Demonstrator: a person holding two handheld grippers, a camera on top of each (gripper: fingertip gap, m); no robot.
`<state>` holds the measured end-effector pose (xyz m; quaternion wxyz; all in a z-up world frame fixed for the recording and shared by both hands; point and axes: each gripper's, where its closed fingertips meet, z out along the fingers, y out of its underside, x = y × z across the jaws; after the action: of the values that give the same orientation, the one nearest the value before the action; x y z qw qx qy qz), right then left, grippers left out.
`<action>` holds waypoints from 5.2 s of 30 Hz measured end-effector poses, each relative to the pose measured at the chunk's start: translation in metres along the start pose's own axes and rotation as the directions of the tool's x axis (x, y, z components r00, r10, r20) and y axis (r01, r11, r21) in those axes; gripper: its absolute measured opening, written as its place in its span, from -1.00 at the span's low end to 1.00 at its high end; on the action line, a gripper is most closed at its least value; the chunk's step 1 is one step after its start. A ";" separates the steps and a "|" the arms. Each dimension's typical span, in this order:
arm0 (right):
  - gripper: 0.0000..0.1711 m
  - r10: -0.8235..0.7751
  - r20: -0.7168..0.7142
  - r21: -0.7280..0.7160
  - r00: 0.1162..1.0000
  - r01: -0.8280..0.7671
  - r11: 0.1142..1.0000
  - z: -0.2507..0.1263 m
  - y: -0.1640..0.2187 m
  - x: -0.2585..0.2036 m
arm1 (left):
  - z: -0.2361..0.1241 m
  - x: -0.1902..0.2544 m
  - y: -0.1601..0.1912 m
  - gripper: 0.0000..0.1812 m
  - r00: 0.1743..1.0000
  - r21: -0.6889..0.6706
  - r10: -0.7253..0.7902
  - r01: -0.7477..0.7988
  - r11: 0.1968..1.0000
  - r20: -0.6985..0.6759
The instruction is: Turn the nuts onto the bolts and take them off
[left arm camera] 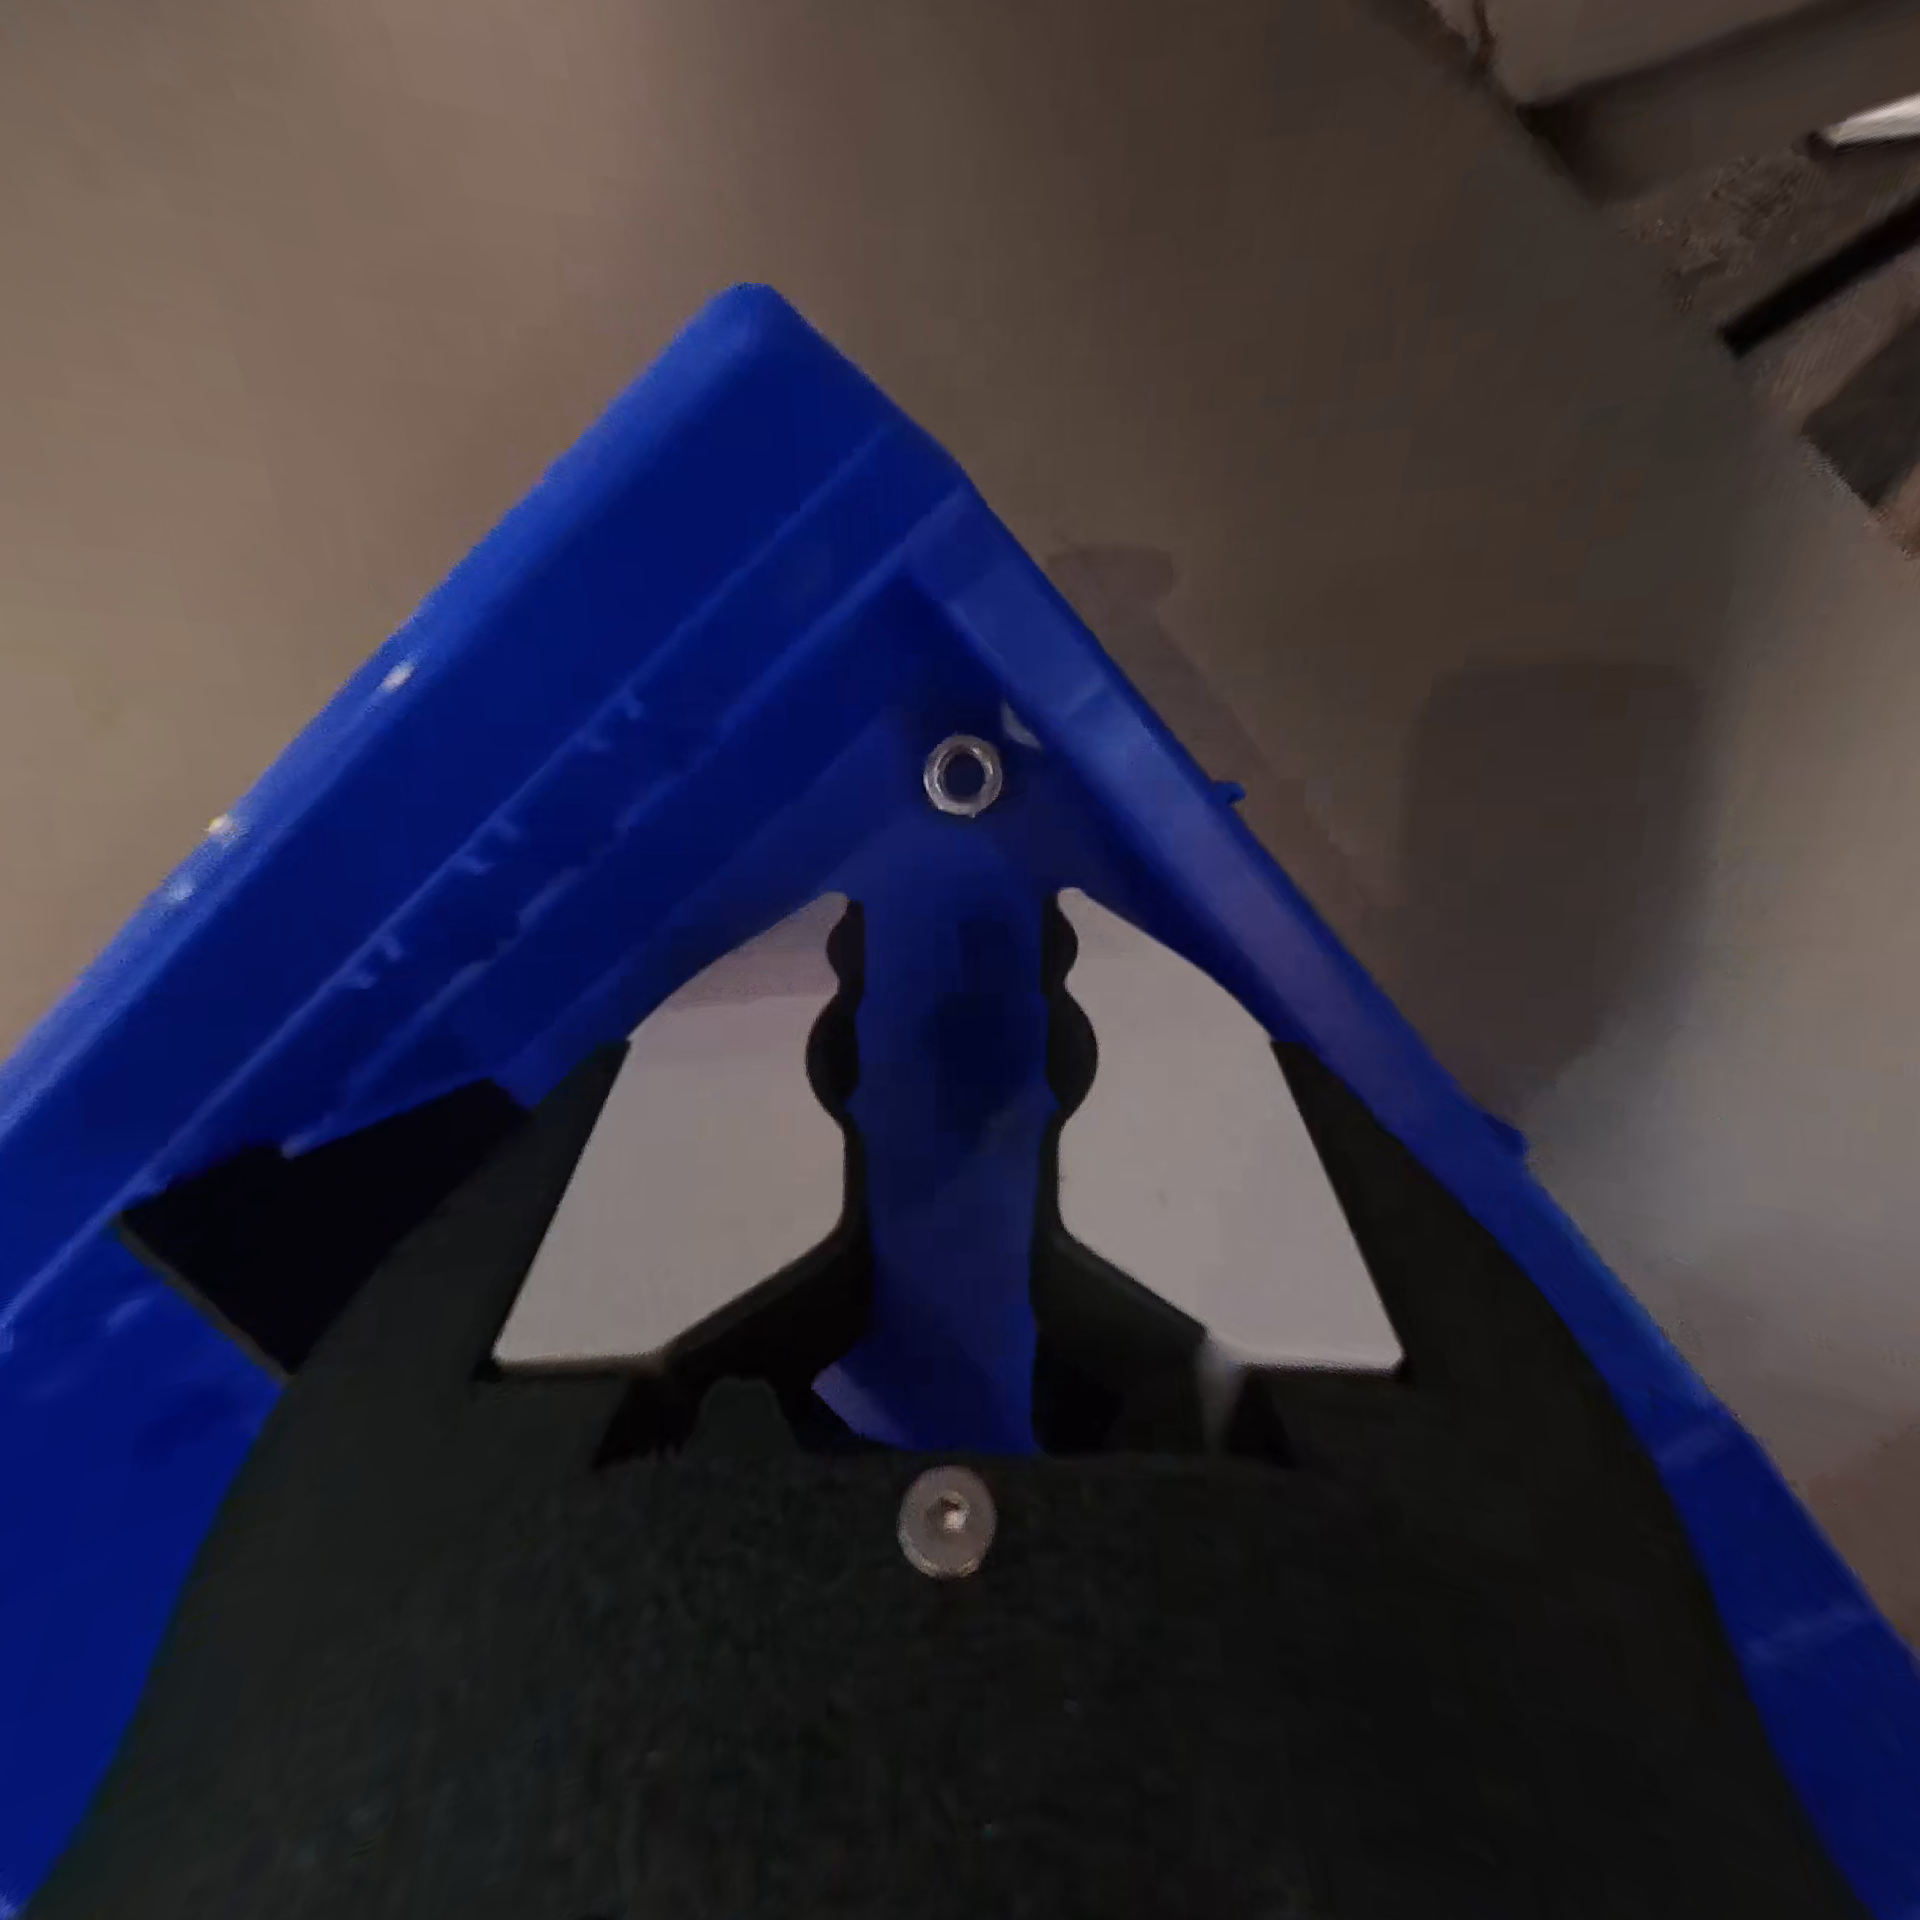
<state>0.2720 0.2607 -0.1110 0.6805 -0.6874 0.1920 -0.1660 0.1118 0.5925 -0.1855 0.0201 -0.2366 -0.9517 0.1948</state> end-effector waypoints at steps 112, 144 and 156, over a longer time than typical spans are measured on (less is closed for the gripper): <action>-0.64 0.174 0.020 0.049 0.985 -0.175 0.983 -0.007 -0.004 0.027 | -0.117 -0.101 0.059 -0.50 0.292 0.125 -0.698 0.868 0.480 0.654; -0.63 0.291 0.039 0.105 0.956 -0.294 0.950 -0.014 -0.008 0.040 | -0.023 -0.082 0.119 -0.53 0.977 -0.428 -0.180 0.117 0.896 -0.112; -0.63 0.306 0.048 0.112 0.951 -0.309 0.944 -0.015 -0.009 0.041 | -0.017 -0.075 0.121 -0.56 0.959 -0.460 -0.173 0.052 0.886 -0.226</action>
<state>0.3011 0.2277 -0.1034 0.7405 -0.6098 0.2764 -0.0586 0.2339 0.6625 -0.2119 0.1012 -0.2023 -0.9719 -0.0648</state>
